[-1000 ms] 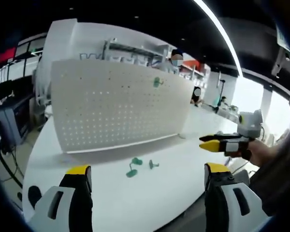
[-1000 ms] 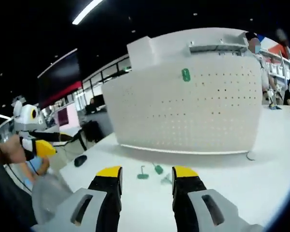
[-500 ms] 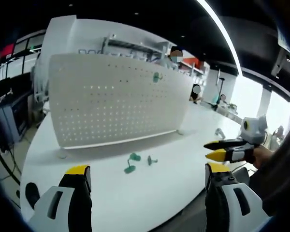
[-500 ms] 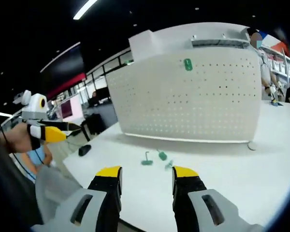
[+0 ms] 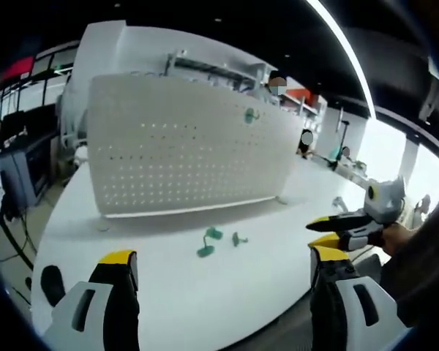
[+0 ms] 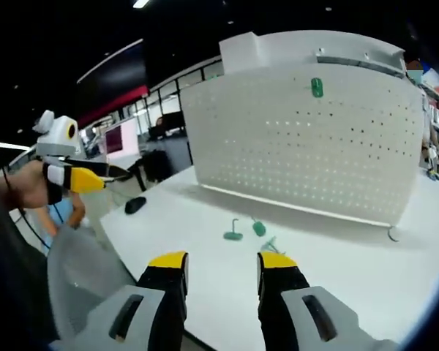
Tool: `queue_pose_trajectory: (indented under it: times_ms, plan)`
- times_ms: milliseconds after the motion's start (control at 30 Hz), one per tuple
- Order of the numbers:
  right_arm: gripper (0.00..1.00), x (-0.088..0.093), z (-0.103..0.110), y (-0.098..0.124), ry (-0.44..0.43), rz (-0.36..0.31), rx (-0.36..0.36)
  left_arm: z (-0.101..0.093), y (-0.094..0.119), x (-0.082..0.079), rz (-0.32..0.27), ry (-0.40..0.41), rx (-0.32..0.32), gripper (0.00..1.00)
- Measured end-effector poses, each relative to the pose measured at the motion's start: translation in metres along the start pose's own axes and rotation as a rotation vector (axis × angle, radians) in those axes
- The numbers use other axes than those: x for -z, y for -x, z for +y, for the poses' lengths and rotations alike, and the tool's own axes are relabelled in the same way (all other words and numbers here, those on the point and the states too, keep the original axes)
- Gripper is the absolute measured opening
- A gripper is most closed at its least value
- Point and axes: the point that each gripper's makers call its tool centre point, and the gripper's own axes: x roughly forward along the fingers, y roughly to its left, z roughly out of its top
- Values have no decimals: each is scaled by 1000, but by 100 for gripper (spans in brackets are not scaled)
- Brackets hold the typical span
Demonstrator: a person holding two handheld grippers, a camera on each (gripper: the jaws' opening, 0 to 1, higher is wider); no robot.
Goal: Insert the hook assembly into the mounting plate slot until the hook locks in place.
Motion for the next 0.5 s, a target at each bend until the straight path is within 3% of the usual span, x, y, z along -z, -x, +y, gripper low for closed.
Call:
queue_pose_trajectory:
  times_ms: [500]
  plan:
    - [34, -9, -6, -38, 107, 44, -54, 10, 19, 2, -19, 39, -66, 99]
